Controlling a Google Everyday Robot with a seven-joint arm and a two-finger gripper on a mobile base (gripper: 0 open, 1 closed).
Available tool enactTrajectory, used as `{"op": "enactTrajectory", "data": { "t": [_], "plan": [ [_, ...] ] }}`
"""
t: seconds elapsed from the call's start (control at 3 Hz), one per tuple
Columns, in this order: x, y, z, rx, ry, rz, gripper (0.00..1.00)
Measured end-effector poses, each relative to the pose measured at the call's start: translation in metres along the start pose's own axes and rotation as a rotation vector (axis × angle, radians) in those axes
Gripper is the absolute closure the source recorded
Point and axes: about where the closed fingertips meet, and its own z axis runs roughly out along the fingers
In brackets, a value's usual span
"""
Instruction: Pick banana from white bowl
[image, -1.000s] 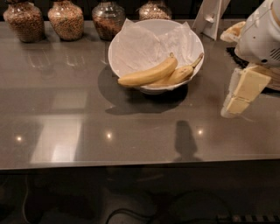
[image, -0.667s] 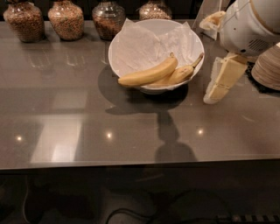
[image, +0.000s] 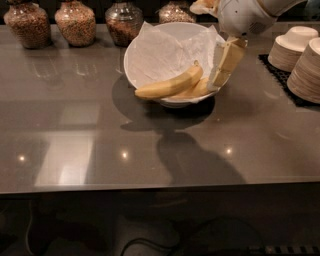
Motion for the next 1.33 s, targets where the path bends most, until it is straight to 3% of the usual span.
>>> {"op": "enactTrajectory", "data": {
  "t": [0.33, 0.67, 1.33],
  "plan": [
    [0.0, 0.0, 0.0, -0.001, 0.0, -0.001, 0.0],
    [0.001, 0.001, 0.011, -0.022, 0.022, -0.062, 0.0],
    [0.005, 0.005, 0.053, -0.125, 0.008, -0.142, 0.37]
  ]
}}
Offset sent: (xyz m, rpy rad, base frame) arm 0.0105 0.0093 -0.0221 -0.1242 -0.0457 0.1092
